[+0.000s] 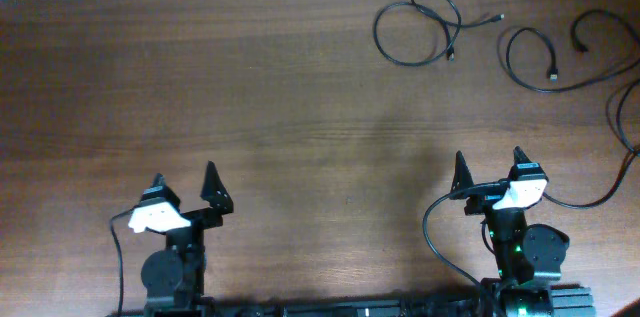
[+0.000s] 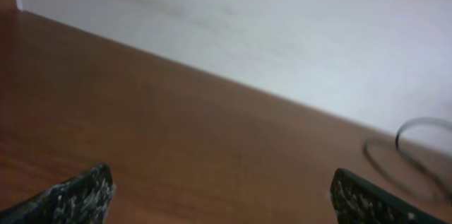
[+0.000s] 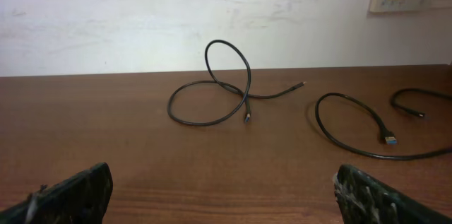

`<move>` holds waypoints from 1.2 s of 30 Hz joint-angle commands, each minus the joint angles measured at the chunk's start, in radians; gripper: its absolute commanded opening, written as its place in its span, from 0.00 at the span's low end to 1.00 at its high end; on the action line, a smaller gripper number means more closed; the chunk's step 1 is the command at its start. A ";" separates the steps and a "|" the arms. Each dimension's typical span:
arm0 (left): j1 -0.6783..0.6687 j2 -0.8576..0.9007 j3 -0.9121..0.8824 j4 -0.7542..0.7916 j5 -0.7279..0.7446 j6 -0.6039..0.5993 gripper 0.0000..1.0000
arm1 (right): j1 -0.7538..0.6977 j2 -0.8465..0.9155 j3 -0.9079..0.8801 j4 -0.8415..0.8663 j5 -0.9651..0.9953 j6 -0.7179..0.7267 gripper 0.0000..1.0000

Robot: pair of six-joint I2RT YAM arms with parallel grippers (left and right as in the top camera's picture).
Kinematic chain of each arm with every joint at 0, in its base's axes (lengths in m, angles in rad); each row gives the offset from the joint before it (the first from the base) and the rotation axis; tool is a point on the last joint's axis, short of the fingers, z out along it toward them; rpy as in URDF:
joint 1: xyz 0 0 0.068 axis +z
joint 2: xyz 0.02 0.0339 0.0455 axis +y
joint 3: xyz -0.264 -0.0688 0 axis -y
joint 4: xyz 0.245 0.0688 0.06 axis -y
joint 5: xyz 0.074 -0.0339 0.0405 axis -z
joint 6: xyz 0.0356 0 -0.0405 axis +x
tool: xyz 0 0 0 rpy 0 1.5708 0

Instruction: Untangle cables

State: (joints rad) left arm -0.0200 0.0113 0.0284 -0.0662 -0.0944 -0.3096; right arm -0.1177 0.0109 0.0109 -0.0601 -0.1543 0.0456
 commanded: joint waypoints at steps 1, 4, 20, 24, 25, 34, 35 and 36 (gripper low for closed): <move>0.003 -0.003 -0.019 -0.003 0.116 0.274 0.99 | 0.005 -0.005 -0.005 -0.007 0.008 -0.005 0.99; 0.003 0.011 -0.019 -0.016 0.117 0.281 0.99 | 0.005 -0.005 -0.005 -0.007 0.009 -0.005 0.99; 0.003 0.009 -0.019 -0.013 0.117 0.281 0.99 | 0.005 -0.005 -0.005 -0.007 0.008 -0.005 0.99; 0.003 -0.006 -0.019 -0.013 0.117 0.281 0.99 | 0.005 -0.005 -0.005 -0.007 0.008 -0.005 0.99; 0.003 -0.006 -0.019 -0.013 0.117 0.281 0.99 | 0.005 -0.005 -0.005 -0.007 0.008 -0.005 0.99; 0.003 -0.006 -0.019 -0.014 0.117 0.281 0.99 | 0.005 -0.005 -0.005 -0.007 0.008 -0.005 0.99; 0.003 -0.006 -0.019 -0.014 0.117 0.281 0.99 | 0.005 -0.005 -0.005 -0.007 0.008 -0.005 0.99; 0.003 -0.006 -0.019 -0.014 0.117 0.281 0.99 | 0.005 -0.005 -0.005 -0.007 0.008 -0.005 0.99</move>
State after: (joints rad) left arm -0.0200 0.0158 0.0120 -0.0765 0.0013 -0.0448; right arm -0.1177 0.0109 0.0109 -0.0601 -0.1543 0.0452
